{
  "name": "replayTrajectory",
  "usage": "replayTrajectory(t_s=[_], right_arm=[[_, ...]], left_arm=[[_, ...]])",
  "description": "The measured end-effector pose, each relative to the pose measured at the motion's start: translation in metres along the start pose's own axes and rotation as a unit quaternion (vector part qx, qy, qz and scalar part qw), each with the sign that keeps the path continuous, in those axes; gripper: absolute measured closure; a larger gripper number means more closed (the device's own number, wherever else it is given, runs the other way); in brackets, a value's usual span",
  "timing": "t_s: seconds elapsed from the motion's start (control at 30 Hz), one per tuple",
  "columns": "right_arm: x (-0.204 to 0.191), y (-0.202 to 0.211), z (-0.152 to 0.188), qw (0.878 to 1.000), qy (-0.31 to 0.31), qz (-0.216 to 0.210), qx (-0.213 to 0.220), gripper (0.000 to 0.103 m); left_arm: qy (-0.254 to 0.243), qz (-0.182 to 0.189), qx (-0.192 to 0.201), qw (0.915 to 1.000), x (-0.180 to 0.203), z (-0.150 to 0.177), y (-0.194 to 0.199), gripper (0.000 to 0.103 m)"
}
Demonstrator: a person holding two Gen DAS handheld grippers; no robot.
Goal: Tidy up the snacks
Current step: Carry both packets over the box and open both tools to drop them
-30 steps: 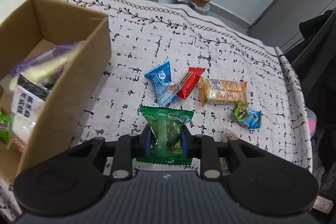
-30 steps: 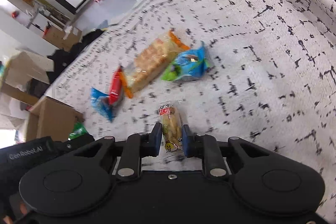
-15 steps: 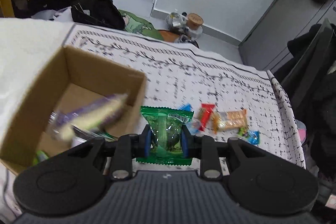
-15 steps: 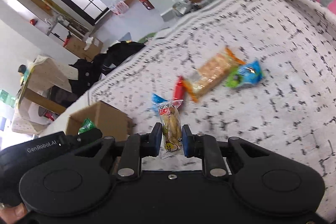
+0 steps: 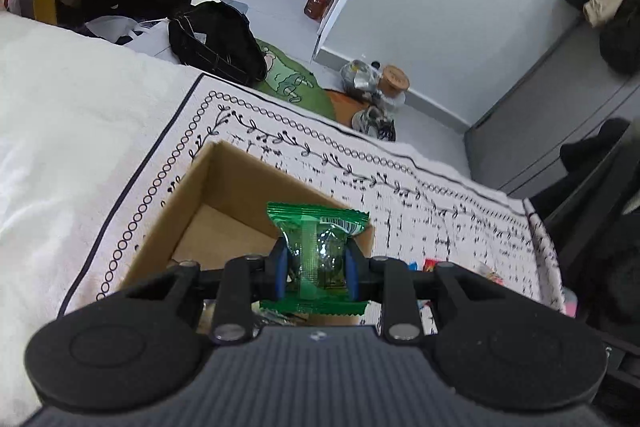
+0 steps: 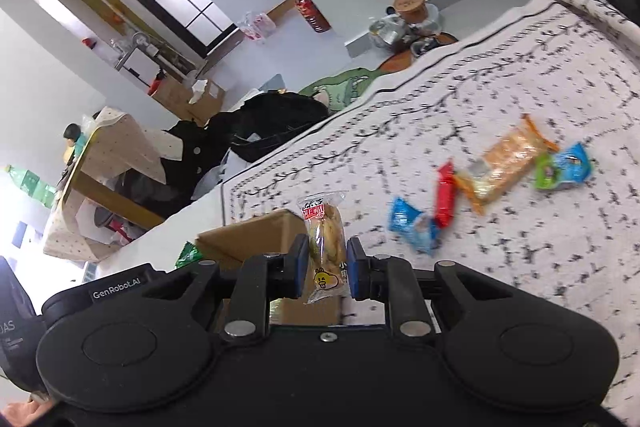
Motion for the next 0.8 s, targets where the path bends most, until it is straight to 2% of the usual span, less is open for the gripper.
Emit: replayTrajectory(t_s=[0.2, 0.37, 0.5, 0.7, 0.8], right_arm=[[-0.029, -0.018, 0.008, 1.0, 0.007, -0.011, -0.009, 0.083], [-0.051, -0.035, 0.017, 1.0, 0.012, -0.017, -0.018, 0.083], [-0.065, -0.046, 0.022, 0.999, 0.014, -0.023, -0.024, 0.083], [-0.081, -0.063, 0.027, 0.999, 0.002, -0.038, -0.033, 0.082], [-0.083, -0.07, 0.028, 0.998, -0.023, -0.056, -0.035, 0.073]], left_arm=[[0.034, 0.001, -0.008, 0.9994, -0.023, -0.005, -0.009, 0.075], [0.059, -0.039, -0.006, 0.9975, -0.046, -0.007, -0.019, 0.058], [0.077, -0.04, 0.007, 0.9962, -0.059, -0.011, -0.01, 0.046], [0.091, -0.05, 0.017, 0.9944, -0.069, -0.013, -0.001, 0.043], [0.1, -0.06, 0.022, 0.993, -0.075, -0.014, 0.002, 0.039]])
Point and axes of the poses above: each gripper's, at about its wrist camera, not at the fingertips, and y roughly against the way its jaws point, x to its right, z to its underside, the point moved 1 cm from there along -y, roughly the way its jaws point, and after that the axes turned 12 degrees about x, right-handed, at the moved point
